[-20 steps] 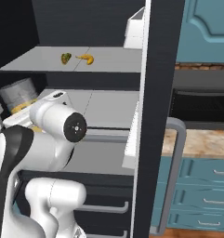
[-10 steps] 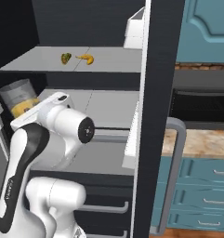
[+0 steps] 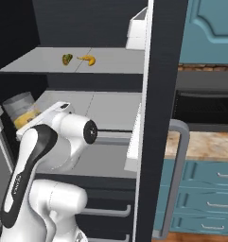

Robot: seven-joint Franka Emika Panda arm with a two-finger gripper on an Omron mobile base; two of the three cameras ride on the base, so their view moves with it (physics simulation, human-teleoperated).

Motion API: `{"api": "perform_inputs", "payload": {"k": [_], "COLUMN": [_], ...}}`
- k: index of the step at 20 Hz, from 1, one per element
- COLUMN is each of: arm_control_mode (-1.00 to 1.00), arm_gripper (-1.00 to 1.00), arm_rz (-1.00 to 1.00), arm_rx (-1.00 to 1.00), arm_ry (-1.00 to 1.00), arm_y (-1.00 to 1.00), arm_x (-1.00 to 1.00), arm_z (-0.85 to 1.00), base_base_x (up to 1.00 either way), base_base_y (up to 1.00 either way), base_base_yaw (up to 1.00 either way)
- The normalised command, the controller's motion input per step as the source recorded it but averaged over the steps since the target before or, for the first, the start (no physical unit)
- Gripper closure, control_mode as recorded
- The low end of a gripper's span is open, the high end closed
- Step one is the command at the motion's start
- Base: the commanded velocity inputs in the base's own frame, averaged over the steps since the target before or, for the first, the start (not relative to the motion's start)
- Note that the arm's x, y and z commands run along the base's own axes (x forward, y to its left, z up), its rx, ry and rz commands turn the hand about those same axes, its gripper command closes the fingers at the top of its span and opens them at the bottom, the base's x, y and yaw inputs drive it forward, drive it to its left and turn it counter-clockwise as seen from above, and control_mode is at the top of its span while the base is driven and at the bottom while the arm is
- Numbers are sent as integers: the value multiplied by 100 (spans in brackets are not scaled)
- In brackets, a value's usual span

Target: Move the banana and tacos from the second highest shelf to the top shelf to make space. Then, place the pitcher from the counter on the cleared second highest shelf.

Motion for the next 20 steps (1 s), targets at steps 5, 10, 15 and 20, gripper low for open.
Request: {"api": "perform_inputs", "payload": {"k": [5, 10, 15, 20], "arm_control_mode": [-100, -100, -100, -100], "arm_gripper": [100, 100, 100, 100], "arm_rz": [0, 0, 0, -4], "arm_rx": [12, 18, 19, 18], "arm_ry": [-7, -9, -8, -8], "arm_y": [6, 0, 7, 12], "arm_x": [25, 29, 34, 34], "arm_z": [-36, -31, -23, -5], "base_base_x": [0, 0, 0, 0], "base_base_y": [0, 0, 0, 0], "base_base_yaw": [0, 0, 0, 0]}}
